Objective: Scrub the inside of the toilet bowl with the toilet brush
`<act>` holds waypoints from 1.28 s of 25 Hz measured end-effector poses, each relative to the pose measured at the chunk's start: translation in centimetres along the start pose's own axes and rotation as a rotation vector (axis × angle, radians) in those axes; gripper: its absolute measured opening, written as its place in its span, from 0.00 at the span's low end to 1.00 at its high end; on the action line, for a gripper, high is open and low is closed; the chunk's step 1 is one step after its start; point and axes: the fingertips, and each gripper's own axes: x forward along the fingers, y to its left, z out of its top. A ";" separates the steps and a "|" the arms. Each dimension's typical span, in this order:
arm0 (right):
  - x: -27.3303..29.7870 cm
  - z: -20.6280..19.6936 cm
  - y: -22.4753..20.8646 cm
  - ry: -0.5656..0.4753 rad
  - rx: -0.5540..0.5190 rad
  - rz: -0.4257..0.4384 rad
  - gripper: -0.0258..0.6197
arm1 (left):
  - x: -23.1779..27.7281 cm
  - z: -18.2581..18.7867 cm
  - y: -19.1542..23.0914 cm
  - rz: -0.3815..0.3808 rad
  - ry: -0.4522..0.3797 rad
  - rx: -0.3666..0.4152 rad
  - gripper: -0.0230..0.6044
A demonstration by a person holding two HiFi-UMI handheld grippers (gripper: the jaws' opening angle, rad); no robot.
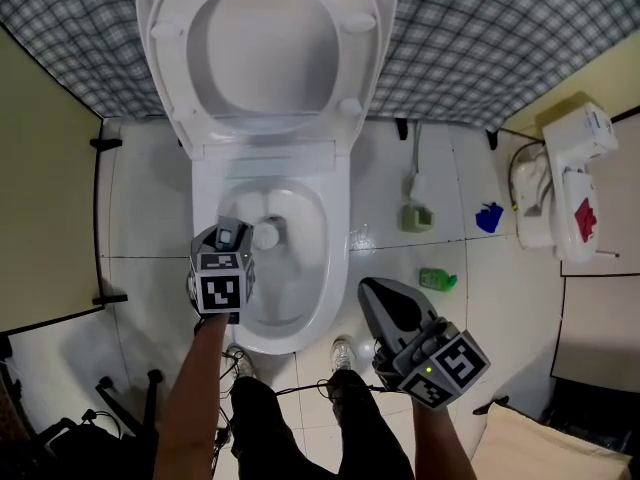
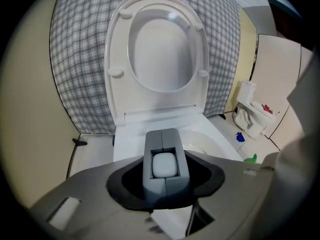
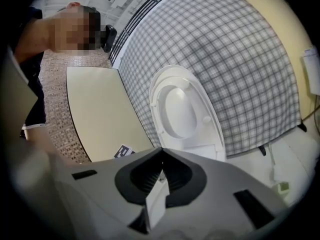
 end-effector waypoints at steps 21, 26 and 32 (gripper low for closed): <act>2.1 0.5 3.3 -0.053 0.040 0.023 0.04 | -4.5 -2.2 1.4 -0.052 0.050 0.018 0.34; 2.7 -0.5 4.0 -0.071 0.085 -0.004 0.04 | -2.0 -3.3 -0.2 -0.101 0.095 0.050 0.34; 3.2 -0.2 4.3 -0.082 0.089 0.008 0.04 | -6.4 -3.8 1.4 -0.098 0.078 0.049 0.34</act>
